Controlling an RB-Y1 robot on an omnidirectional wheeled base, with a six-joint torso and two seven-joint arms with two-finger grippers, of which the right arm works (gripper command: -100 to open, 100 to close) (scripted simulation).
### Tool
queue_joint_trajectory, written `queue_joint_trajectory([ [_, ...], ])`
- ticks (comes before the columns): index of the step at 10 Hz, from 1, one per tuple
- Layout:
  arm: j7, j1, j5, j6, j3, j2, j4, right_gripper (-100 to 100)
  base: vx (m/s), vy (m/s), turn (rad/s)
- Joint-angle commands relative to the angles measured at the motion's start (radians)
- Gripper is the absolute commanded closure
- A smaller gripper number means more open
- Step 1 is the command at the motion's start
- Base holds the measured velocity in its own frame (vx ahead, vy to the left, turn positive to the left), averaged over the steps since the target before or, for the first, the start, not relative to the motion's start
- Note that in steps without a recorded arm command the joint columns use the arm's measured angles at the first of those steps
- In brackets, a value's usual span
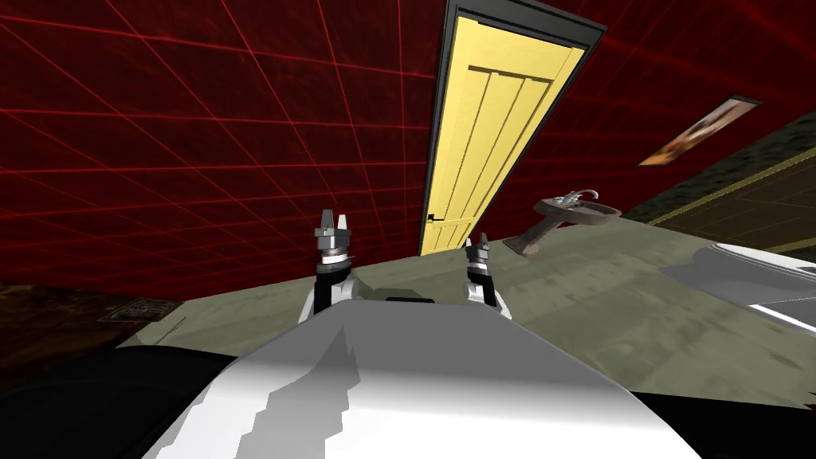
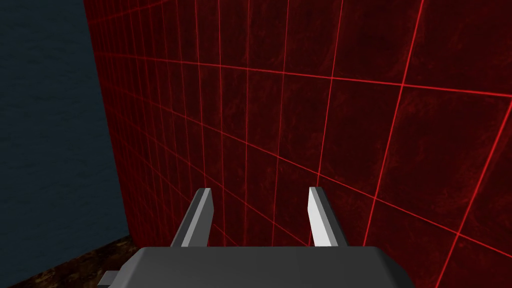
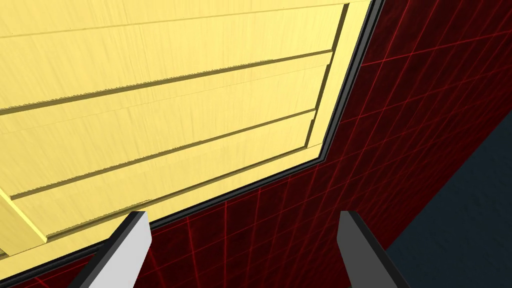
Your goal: Pull the door open
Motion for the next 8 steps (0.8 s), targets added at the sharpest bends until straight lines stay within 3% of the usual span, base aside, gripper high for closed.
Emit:
queue_joint_trajectory([
  [1,0.001,-0.016,-0.005,-0.010,-0.001,-0.003,0.050,-100,0.074,-0.076,0.212],
  [8,-0.004,-0.083,-0.029,-0.055,-0.013,-0.027,0.248,-100,0.055,-0.056,0.144],
])
